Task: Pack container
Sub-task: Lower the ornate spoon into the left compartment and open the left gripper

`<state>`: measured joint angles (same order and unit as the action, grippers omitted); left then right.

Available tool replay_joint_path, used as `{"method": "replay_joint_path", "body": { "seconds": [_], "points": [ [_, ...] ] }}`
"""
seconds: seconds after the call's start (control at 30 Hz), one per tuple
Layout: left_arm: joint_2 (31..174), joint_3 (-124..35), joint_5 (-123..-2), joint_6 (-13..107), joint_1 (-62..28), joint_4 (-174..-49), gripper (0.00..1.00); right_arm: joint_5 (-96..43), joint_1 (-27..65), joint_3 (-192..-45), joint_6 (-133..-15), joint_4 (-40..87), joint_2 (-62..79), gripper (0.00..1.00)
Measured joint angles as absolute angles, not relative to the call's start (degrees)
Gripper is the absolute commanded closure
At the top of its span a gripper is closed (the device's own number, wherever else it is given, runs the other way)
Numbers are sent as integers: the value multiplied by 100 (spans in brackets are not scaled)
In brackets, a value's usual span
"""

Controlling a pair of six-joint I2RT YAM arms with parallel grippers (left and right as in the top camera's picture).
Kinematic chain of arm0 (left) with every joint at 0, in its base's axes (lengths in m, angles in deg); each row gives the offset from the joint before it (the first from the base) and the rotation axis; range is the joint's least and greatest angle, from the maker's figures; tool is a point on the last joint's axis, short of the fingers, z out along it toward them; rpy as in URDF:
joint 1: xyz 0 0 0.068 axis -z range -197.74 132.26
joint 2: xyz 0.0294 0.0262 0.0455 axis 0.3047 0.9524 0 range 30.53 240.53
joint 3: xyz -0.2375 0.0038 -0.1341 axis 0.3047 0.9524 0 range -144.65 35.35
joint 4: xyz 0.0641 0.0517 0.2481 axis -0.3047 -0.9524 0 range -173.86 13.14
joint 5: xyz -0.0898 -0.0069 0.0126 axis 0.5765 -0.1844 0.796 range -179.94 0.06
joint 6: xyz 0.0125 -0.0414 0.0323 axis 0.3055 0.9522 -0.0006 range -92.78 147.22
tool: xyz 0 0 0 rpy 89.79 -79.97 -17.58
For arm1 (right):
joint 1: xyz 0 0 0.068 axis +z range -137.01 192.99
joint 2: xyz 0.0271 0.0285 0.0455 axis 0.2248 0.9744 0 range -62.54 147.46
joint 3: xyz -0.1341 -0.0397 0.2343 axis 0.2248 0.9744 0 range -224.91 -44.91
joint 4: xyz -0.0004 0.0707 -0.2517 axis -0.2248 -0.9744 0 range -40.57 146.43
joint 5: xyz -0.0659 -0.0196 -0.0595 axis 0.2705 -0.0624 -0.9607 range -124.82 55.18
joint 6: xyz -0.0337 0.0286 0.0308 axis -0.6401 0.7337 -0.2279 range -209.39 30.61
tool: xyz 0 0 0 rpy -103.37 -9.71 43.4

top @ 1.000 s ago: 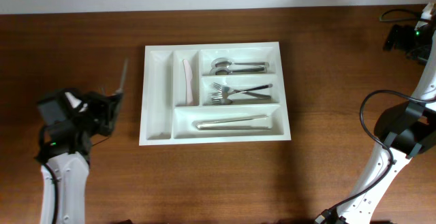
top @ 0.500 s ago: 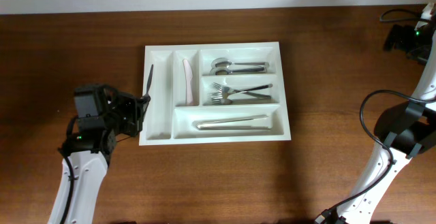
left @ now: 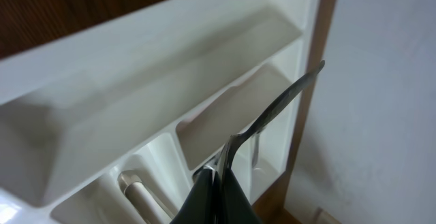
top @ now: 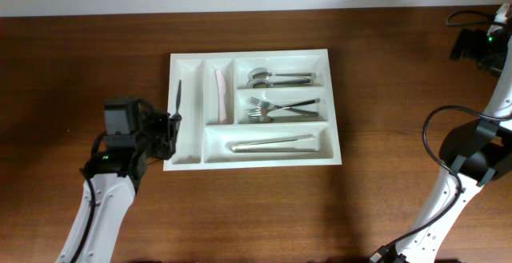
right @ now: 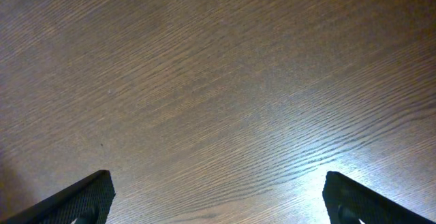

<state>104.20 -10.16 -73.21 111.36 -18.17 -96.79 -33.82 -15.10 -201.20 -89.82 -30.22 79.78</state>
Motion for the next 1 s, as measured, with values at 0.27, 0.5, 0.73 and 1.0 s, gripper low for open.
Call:
{"method": "replay_joint_path", "body": {
  "seconds": [0.27, 0.5, 0.73, 1.0],
  "points": [
    [10995, -1012, -7373, 11321, -1546, -8844, 98, -3382, -1510, -20120, -8984, -3022, 7978, 1],
    [11456, -1012, -7397, 11407, -1517, -8802, 98, -3382, -1510, -20120, -8986, -3022, 7976, 1],
    [11810, -1012, -7397, 11448, -1517, -8647, 97, -3382, -1510, -20122, -8986, -3022, 7978, 1],
    [11810, -1012, -7430, 11487, -1511, -8629, 86, -3382, -1510, -20120, -8984, -3022, 7978, 1]
  ]
}}
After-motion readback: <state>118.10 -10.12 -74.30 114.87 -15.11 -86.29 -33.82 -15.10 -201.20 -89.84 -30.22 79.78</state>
